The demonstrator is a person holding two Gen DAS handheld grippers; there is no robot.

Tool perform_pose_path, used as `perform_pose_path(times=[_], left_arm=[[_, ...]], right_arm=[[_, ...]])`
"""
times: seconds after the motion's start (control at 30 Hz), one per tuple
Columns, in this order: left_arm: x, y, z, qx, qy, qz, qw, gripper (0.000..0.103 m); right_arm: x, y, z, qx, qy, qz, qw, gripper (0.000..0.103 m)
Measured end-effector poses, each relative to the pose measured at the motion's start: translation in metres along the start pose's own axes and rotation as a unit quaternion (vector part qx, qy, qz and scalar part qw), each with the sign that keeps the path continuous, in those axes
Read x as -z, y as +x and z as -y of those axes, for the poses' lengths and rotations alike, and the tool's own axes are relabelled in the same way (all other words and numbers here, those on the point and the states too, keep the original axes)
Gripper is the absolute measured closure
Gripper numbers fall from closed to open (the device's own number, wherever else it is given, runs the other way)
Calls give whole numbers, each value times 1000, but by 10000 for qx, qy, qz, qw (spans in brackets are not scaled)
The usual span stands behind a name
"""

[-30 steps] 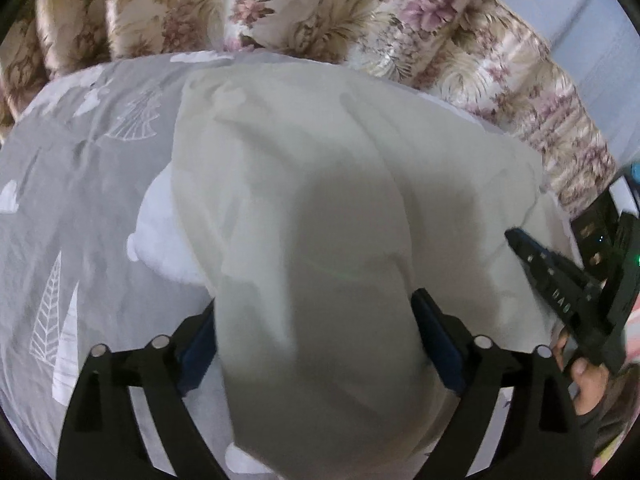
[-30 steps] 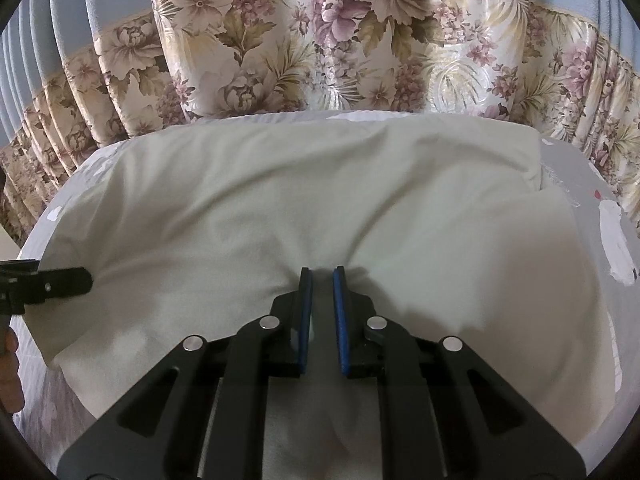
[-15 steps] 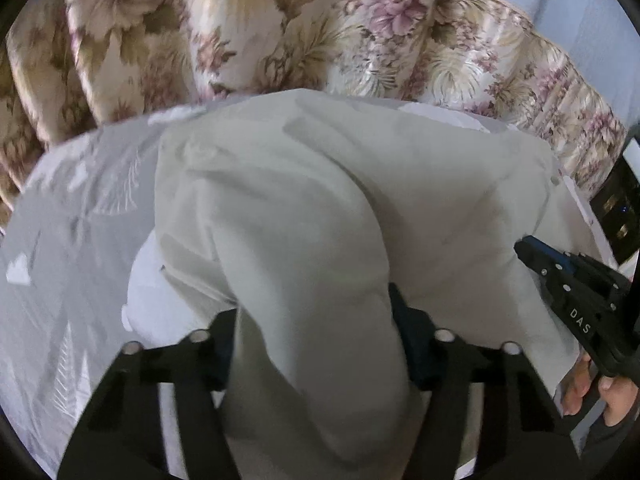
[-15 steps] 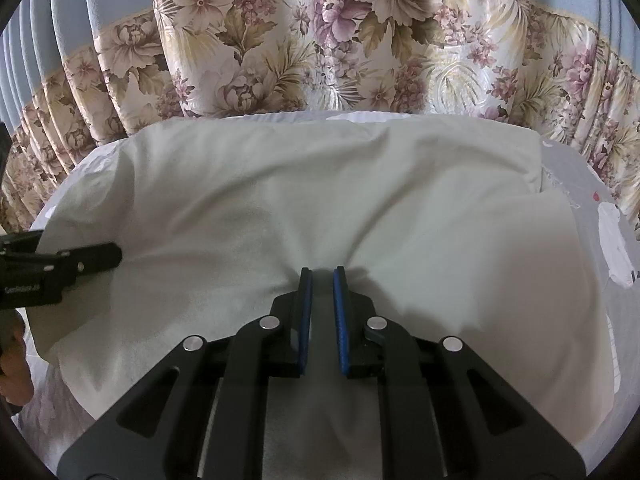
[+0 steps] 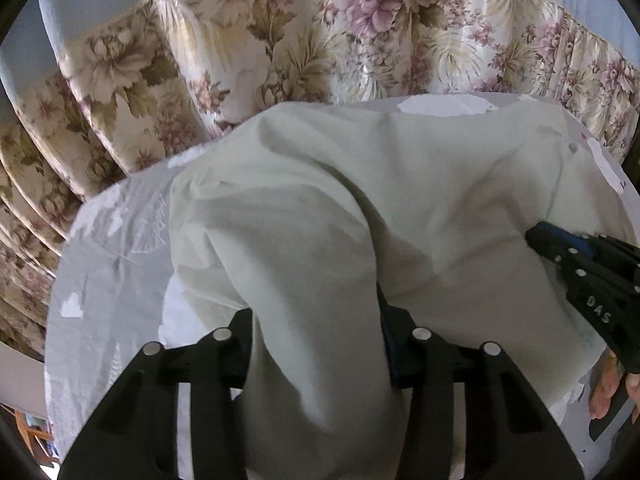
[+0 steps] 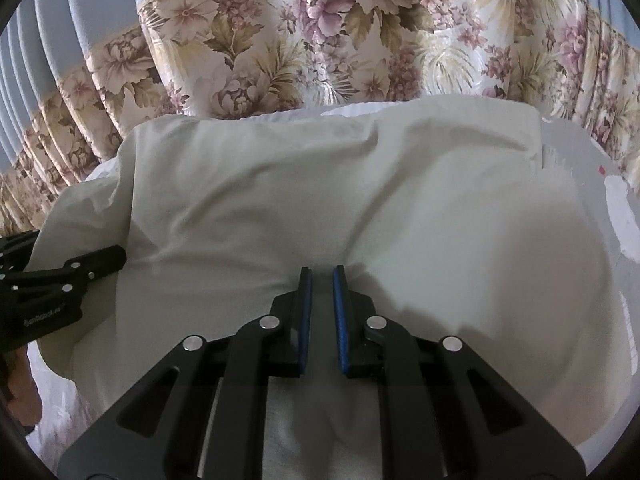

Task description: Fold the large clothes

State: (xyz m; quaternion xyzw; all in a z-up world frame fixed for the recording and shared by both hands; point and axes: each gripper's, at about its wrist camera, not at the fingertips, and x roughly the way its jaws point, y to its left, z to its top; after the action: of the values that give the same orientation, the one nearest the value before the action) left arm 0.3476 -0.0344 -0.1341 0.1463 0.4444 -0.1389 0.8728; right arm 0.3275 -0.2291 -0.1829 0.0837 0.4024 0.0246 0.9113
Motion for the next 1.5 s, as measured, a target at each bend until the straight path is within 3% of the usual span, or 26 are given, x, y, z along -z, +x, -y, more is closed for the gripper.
perform_pose_path(times=[0.23,0.53,0.9,1.5], left_arm=[[-15,-25,15,-133,190,196,9995,59],[-31,-42,36,-326,423,323,9980,60],[-29,-45,52,-647,586,376,9955,60],[-29,-44,54,-693,613,324,9952,60]], right_arm=[[0,1,5,-77,60,-61,9999,97],[-1,-2,3,-68,-771,-339,9964,98],[4,-5,21,-375,-15,-117,9992,101],[2,-4,11,-19,-344,-242,9991,101]])
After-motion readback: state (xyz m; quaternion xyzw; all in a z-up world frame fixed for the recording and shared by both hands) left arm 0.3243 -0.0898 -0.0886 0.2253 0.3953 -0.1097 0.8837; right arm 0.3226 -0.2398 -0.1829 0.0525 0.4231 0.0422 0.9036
